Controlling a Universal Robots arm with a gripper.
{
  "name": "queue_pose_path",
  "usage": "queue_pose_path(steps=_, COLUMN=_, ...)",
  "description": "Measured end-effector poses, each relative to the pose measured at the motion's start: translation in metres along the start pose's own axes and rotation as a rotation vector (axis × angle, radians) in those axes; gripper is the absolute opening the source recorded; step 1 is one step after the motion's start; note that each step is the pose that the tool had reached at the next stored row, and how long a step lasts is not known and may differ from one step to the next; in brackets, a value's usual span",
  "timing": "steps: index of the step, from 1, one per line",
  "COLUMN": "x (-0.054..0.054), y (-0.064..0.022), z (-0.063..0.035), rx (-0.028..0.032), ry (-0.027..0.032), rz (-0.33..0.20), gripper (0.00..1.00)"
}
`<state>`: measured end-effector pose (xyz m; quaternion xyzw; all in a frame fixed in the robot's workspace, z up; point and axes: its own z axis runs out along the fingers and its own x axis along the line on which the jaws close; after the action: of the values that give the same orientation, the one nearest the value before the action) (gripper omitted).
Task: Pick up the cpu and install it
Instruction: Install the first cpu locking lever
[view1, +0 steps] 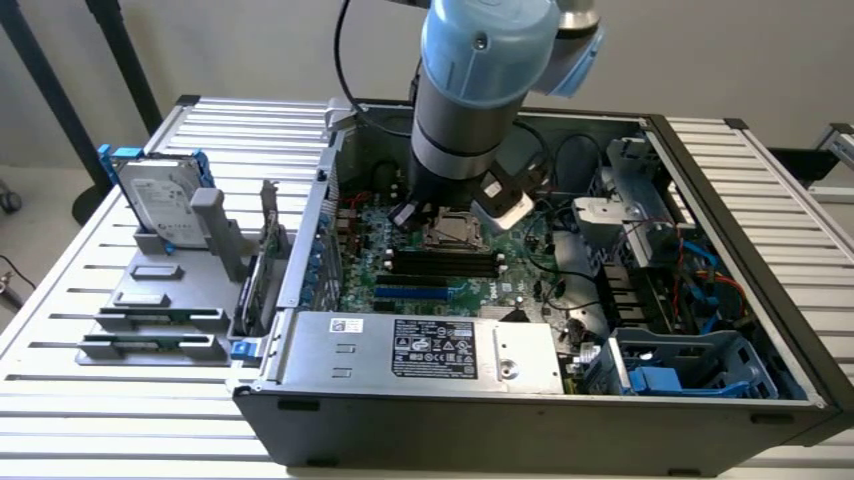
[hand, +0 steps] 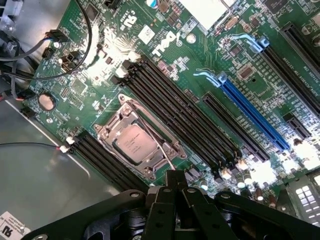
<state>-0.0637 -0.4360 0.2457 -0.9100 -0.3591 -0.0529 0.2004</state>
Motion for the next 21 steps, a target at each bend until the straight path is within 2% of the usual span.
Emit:
queue_pose_path(steps=15, x=-0.003, y=0.0041, z=0.0122, rx=0.0034, ry=-0.0048, rz=-0.013, gripper=0.11)
queue_pose_path(steps=21, x=-0.004, y=0.0019, z=0.0184, rx=0.0039, ry=-0.0059, rz=-0.016, gripper=0.11)
